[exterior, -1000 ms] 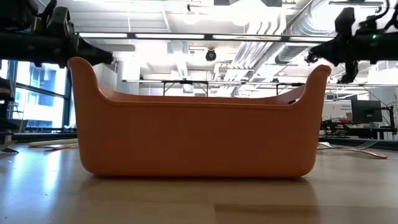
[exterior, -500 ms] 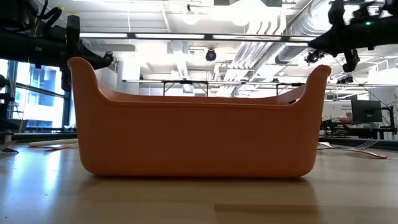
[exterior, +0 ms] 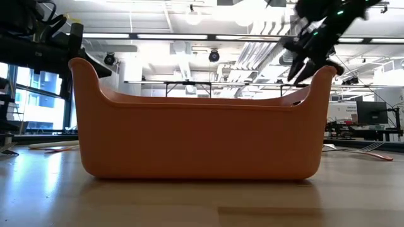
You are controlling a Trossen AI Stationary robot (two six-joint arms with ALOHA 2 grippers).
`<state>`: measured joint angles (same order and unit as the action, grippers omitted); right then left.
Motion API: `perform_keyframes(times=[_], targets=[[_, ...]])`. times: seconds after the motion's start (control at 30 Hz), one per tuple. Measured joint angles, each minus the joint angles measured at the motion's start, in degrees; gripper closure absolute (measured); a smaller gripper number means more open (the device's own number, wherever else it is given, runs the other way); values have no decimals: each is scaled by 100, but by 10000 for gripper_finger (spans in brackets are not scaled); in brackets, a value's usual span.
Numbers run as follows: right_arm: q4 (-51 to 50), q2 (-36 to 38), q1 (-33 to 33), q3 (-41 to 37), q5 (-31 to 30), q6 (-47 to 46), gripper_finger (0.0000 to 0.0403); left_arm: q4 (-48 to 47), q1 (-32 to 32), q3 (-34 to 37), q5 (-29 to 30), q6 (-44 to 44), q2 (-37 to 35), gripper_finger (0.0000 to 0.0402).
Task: Sort silverware by color (type)
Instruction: Put the white fork into the orange bin
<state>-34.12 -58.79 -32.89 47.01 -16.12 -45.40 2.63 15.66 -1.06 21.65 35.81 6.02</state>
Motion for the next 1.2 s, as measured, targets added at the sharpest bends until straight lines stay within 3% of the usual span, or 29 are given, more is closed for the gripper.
perform_keyframes(times=[0.13, 0.3, 0.47, 0.7, 0.83, 1.03, 1.2], targets=[[-465, -1054, -650, 675, 799, 493, 265, 0, 0, 0, 2, -27, 56, 401], [-682, -2248, -1317, 1450, 1578, 2285, 233, 1, 0, 0, 15, -185, 59, 401], [-1105, -3282, -1525, 2204, 2109, 4240, 228, 2, 0, 0, 20, -386, 57, 401], [-2446, -4359, -1499, 3036, 2057, 6537, 227, 2, 0, 0, -2, -790, 57, 401], [-2626, -4707, -1501, 3097, 1753, 7411, 227, 2, 0, 0, -2, -852, 57, 401], [-2382, -4984, -1501, 3097, 1307, 8196, 227, 2, 0, 0, -2, -848, 57, 401], [-2186, -5157, -1499, 3094, 1289, 8493, 228, 1, 0, 0, -7, -848, 57, 401]])
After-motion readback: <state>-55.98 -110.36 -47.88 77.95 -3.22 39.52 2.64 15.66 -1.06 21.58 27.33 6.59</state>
